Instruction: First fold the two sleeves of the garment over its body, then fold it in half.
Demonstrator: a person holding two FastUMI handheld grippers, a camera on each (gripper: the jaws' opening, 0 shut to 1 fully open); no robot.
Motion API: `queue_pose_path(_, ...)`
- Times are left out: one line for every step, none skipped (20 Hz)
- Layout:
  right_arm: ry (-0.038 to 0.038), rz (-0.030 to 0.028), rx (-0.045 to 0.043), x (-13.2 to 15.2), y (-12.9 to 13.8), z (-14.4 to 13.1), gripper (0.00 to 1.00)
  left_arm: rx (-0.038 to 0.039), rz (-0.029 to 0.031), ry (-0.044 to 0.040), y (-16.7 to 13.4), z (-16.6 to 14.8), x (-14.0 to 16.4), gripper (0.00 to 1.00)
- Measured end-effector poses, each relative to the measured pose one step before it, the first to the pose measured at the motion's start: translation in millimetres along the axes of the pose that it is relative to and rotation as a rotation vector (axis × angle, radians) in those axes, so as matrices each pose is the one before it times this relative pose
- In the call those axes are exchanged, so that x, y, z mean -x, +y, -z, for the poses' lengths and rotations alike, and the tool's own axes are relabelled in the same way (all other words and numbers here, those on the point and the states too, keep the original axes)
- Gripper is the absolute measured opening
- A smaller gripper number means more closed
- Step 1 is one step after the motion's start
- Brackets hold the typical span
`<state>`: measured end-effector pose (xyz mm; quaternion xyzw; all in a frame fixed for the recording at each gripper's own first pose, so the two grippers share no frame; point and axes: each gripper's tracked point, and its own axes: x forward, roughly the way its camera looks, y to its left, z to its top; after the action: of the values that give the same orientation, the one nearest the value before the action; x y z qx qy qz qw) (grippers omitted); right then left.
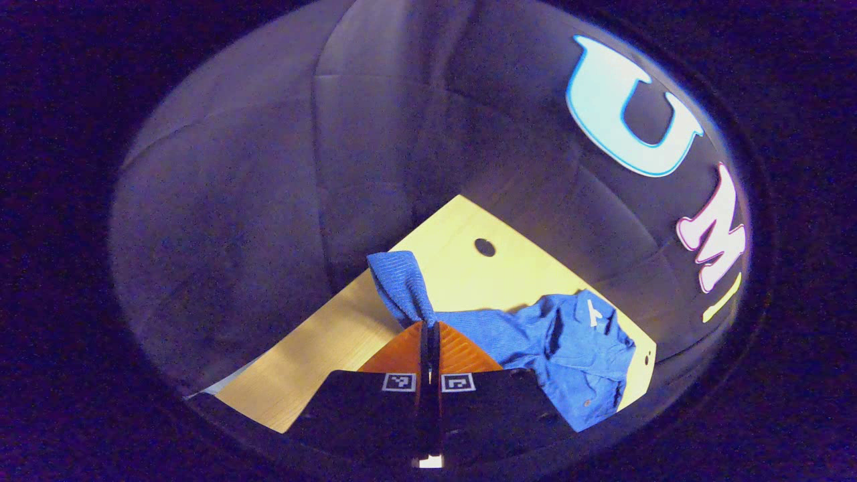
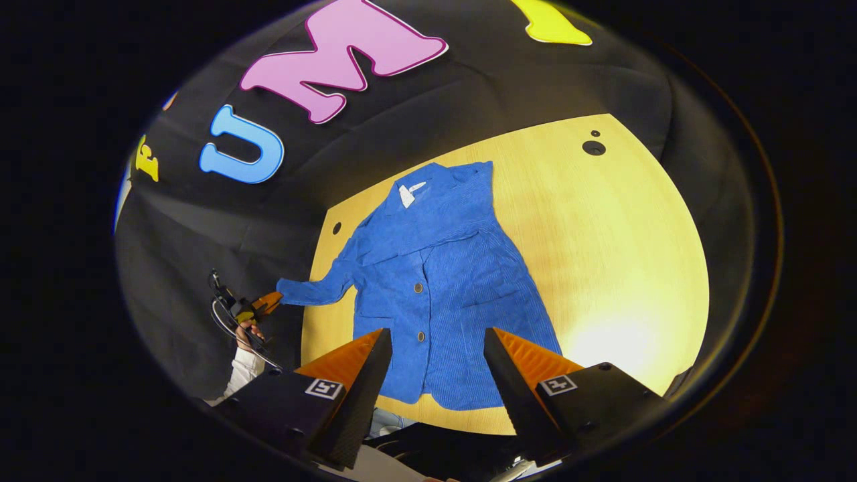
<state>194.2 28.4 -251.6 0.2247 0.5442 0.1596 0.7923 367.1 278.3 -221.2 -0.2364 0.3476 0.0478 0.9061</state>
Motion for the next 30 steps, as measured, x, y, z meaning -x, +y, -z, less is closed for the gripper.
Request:
queue_pose_path(-0.00192,-0.00345,0.00339,3.16,-2.78,0.65,0.90,-0.02115,0.03620,-0.01084,-25.91,-8.00,6.20,0.00)
queue_pose_path(-0.00434,-0.00373,0.00290,1.92,-3.00,-1.20,0.90,-0.02879,0.03024,-0.01105,-23.69,-8.26,2.04,0.00)
queue_pose_path(-0.00540,-0.00421,0.00014,4.00,-3.25,-0.94,0.90,-0.03145,0.03037,-0.01191,-23.63,-8.36,1.52,0.00)
queue_pose_path(-0.00680,-0.00502,-0.00186,5.60,-2.88,-0.39,0.90,-0.03029,0.02741,-0.01097,-22.81,-5.23,-0.96,0.00)
queue_pose_path(-0.00847,-0.00353,-0.00430,5.74,-3.93,-0.41,0.90,-0.02605,0.02551,-0.02189,-26.00,-7.82,-4.95,0.00)
queue_pose_path(-0.00972,-0.00112,-0.00551,7.02,-5.70,0.58,0.90,-0.02241,0.03221,-0.03813,-27.11,-13.09,-2.71,0.00)
queue_pose_path(-0.00746,-0.00034,-0.00393,4.79,-6.01,0.28,0.90,-0.02776,0.03294,-0.01590,-27.13,-9.07,-7.72,0.00)
queue_pose_path(-0.00670,0.00322,-0.00369,4.92,-6.34,2.05,0.90,-0.03532,0.01976,0.00612,-22.68,0.21,-6.18,0.00)
queue_pose_path(-0.00516,0.00718,-0.00156,3.86,-8.56,0.78,0.90,-0.03694,0.02051,0.00789,-23.78,2.61,-10.31,0.00)
queue_pose_path(-0.00224,0.00828,0.00093,4.14,-8.26,2.40,0.90,-0.03359,0.02339,0.01371,-25.36,3.69,-13.16,0.00)
queue_pose_path(-0.00108,0.01051,0.00007,2.63,-9.02,3.12,0.90,-0.03028,0.03045,0.01067,-26.48,2.21,-11.55,0.00)
queue_pose_path(0.00192,0.00945,-0.00318,3.61,-12.03,4.07,0.90,-0.02822,0.03376,0.01364,-28.78,4.57,-15.97,0.00)
queue_pose_path(0.00168,0.00603,-0.00354,0.19,-6.91,1.95,0.90,-0.02675,0.02741,0.02234,-26.46,8.14,-20.02,0.00)
queue_pose_path(0.00434,0.00523,-0.00572,-0.20,-7.00,2.26,0.90,-0.01909,0.01047,0.02922,-18.80,8.47,-19.65,0.00)
queue_pose_path(0.00467,0.00087,-0.00173,2.64,-4.35,3.15,0.90,-0.02355,0.00717,0.04121,-17.89,11.70,-22.51,0.00)
queue_pose_path(0.00467,0.00213,0.00131,-0.36,-6.78,1.68,0.90,-0.02653,0.00247,0.07956,-16.77,18.34,-22.51,0.00)
queue_pose_path(0.00823,0.00149,0.00419,0.73,-5.24,3.06,0.90,-0.01610,-0.01053,0.04700,-12.91,9.75,-17.77,0.00)
queue_pose_path(0.00966,0.00326,0.00660,0.11,-5.72,3.47,0.90,-0.01914,-0.00210,0.02884,-13.28,5.27,-21.55,0.00)
queue_pose_path(0.01192,0.00455,0.00600,-0.35,-6.31,3.81,0.90,-0.01475,-0.00272,0.03138,-12.18,4.28,-21.07,0.00)
queue_pose_path(0.01274,0.00446,0.00505,1.09,-7.20,3.05,0.90,-0.01365,-0.01687,0.03360,-8.84,7.29,-21.19,0.00)
queue_pose_path(0.01078,0.00545,0.00182,-0.24,-7.23,2.42,0.90,-0.02069,-0.02337,0.03270,-6.96,6.61,-20.75,0.00)
queue_pose_path(0.00830,0.00227,-0.00240,0.84,-7.16,1.16,0.90,-0.01831,-0.02789,0.03427,-4.54,6.92,-18.85,0.00)
queue_pose_path(0.00480,-0.00015,-0.00671,0.68,-5.60,1.07,0.90,-0.01614,-0.02767,0.03418,-1.41,8.57,-17.32,0.00)
queue_pose_path(0.00235,-0.00212,-0.00616,-0.20,-6.47,0.11,0.90,-0.01220,-0.01974,0.02278,-3.34,5.22,-12.14,0.00)
queue_pose_path(0.00156,0.00320,-0.00452,0.20,-6.08,0.65,0.90,-0.00483,-0.00430,0.01263,-5.71,4.70,-9.18,0.00)
queue_pose_path(0.00220,0.00652,-0.00172,-0.55,-7.89,1.21,0.90,-0.00920,0.01393,0.00593,-8.56,3.35,-7.67,0.00)
queue_pose_path(0.00403,0.00598,-0.00187,-1.29,-6.08,1.69,0.90,-0.01987,0.00932,0.00258,-5.95,4.21,-7.78,0.00)
queue_pose_path(0.00701,0.00202,-0.00587,-2.16,-6.22,2.63,0.90,-0.03078,0.00122,0.00840,-5.11,4.72,-6.60,0.00)
queue_pose_path(0.00868,-0.00002,-0.00819,-1.63,-4.72,3.78,0.90,-0.03511,-0.00063,0.01669,-6.46,4.58,-4.63,0.00)
queue_pose_path(0.00751,0.00062,-0.00565,-1.28,-3.94,3.22,0.90,-0.03294,0.00935,0.01325,-8.26,3.45,-3.65,0.01)
